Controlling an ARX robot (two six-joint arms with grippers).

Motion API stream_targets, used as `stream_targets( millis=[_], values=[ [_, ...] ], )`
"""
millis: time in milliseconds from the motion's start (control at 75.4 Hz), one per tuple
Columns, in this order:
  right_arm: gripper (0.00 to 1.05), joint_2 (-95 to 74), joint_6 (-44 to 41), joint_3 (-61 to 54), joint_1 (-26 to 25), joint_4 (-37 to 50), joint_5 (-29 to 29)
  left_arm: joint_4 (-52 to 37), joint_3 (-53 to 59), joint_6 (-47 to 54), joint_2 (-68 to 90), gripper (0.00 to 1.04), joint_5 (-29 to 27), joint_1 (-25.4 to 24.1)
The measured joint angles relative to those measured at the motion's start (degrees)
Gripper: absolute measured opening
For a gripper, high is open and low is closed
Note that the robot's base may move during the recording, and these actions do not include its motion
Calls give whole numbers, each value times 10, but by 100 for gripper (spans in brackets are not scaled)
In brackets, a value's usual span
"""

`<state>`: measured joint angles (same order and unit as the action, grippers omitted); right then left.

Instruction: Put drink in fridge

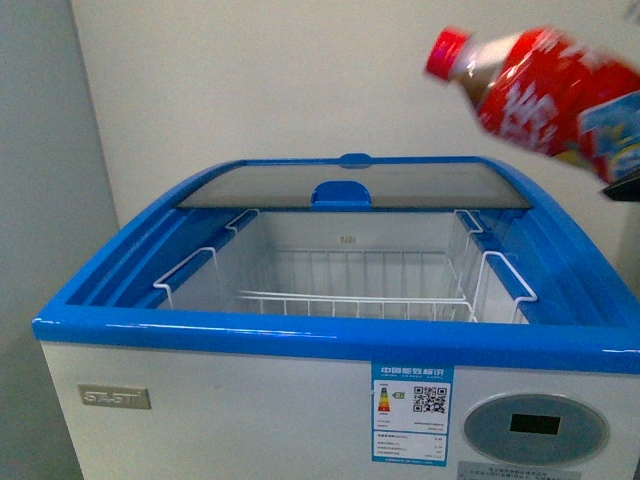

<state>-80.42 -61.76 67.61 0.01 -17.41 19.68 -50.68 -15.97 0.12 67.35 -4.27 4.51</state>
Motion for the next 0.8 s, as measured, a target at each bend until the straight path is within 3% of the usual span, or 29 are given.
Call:
stream_targets(
  millis=[226, 557, 637, 796],
  values=[
    [40, -224, -196, 189, 52, 18, -98, 22, 66, 0, -90, 3, 40, -42],
    [40, -328, -235, 249, 111, 47, -111, 86, 114, 0, -202, 3, 43, -43],
    [40, -353, -247, 241, 127, 77, -111, 66, 138, 0, -212, 3, 43, -43],
    [40, -383, -281, 235, 130, 163, -130, 113, 151, 0, -265, 3, 43, -43]
  ],
)
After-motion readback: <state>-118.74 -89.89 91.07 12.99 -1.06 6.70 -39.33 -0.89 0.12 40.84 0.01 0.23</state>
